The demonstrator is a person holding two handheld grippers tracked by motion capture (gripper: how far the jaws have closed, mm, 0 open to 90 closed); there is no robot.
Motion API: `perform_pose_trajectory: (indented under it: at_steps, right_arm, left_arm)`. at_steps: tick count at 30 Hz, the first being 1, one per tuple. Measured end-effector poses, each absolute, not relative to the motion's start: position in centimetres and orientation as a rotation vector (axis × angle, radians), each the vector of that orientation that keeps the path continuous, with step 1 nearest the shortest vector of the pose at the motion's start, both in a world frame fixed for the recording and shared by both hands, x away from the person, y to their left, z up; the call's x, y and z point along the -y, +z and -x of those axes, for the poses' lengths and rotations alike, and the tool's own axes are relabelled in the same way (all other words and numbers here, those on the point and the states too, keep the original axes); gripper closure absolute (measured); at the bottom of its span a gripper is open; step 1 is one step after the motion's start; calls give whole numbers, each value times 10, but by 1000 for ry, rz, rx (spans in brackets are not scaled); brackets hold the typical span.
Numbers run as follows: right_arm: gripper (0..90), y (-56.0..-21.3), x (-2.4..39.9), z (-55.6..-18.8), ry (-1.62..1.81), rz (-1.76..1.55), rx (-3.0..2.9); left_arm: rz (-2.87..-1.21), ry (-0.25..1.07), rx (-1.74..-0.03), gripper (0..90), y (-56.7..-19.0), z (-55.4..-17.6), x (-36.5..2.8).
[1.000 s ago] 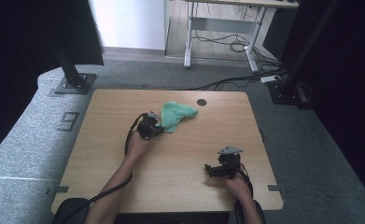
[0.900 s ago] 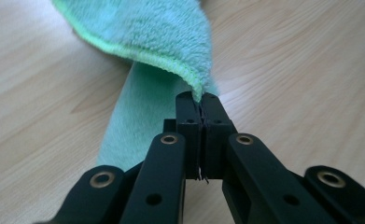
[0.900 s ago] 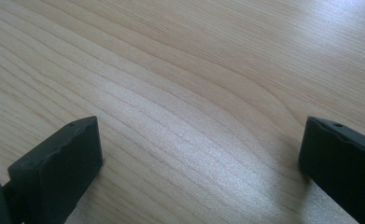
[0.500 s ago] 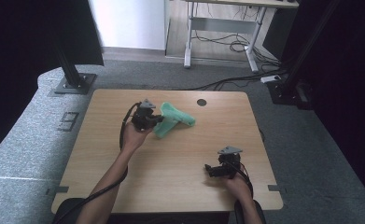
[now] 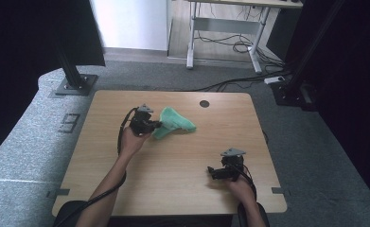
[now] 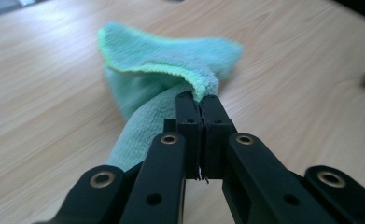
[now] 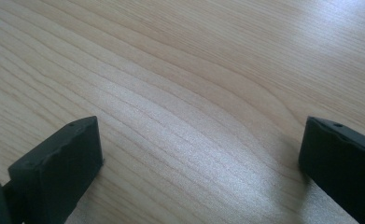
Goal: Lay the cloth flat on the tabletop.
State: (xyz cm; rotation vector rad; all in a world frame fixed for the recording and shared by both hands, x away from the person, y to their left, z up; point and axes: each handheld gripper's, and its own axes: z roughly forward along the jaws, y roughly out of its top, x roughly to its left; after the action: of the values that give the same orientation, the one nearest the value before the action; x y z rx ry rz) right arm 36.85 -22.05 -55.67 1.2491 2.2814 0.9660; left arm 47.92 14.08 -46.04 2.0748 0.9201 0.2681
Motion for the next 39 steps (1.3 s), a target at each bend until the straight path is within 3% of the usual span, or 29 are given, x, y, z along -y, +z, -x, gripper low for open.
perform_pose_trajectory:
  at_steps: [6,10,16,19,21,24,29,34,37,39]
  right_arm:
    - [0,-557,221,-369,966,-1248,-2282]
    - [0,-557,220,-369,968,-1247,-2280]
    - [0,-557,220,-369,967,-1249,-2280]
    - [0,-557,220,-369,967,-1248,-2281]
    - [0,-557,220,-369,967,-1249,-2280]
    - [0,-557,220,-369,967,-1248,-2280]
    - [0,-557,220,-369,967,-1249,-2280]
    - [1,-557,220,-369,968,-1242,-2287]
    - [125,-552,218,-368,997,-1235,-2321]
    - [143,-549,214,-367,1074,-1232,-2361]
  left_arm:
    - [-2025,312,-785,876,-405,-462,-126]
    - [-1998,344,-788,876,-381,-466,-130]
    - [-2091,330,-953,865,-422,-500,-142]
    - [-2131,360,-1010,718,-451,-511,-146]
    - [-2138,380,-1031,598,-458,-513,-148]
    - [-2127,400,-1025,494,-450,-508,-152]
    - [-2117,394,-970,461,-435,-488,-163]
    - [-2168,390,-937,412,-450,-458,-178]
    - [-2178,383,-946,370,-467,-442,-190]
    - [-2182,384,-967,313,-478,-433,-199]
